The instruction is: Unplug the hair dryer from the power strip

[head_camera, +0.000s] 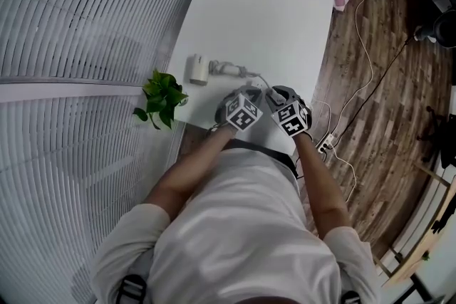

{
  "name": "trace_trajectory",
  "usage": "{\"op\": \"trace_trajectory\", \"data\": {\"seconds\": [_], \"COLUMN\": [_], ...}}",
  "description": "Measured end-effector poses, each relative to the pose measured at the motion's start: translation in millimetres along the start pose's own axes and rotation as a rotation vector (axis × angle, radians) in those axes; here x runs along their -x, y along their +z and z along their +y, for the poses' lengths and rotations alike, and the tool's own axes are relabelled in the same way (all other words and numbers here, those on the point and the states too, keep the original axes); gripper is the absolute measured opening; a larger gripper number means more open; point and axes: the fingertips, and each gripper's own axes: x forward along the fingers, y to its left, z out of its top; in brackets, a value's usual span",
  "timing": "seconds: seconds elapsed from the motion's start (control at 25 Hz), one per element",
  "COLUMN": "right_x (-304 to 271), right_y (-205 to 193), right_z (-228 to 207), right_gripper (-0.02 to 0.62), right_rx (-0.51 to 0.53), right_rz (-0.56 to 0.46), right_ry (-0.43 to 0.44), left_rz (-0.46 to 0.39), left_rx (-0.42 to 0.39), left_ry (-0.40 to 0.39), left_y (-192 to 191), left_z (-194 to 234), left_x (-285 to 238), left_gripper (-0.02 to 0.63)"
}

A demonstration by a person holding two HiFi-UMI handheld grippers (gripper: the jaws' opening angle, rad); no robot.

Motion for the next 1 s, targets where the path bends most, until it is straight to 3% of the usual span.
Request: {"op": "trace_trajectory", "data": {"seconds": [0.36,0.68,1.0], "right_x": [-25,-31,-27], "right_y": [-12,-14,-11], "right_z": [-3,-5,-7], "right_gripper": [0.13,0.115,0.087], "right_rx": [0.026,0.082,0.017], "right_rz": [0.026,0.049,0.043], "right_ry": [0.037,0.044,0.048], "left_rz": [0.09,0.12,0.169], "left_rx": [-0.027,-0.066,-0.08], "left_ry": [-0.013,0.016,0.03], "left_y": [-12,-12,-13], "left_z": [5,8,7], "left_x": [-25,-30,-33], "left_gripper": [0.029,0.029,0.029]}}
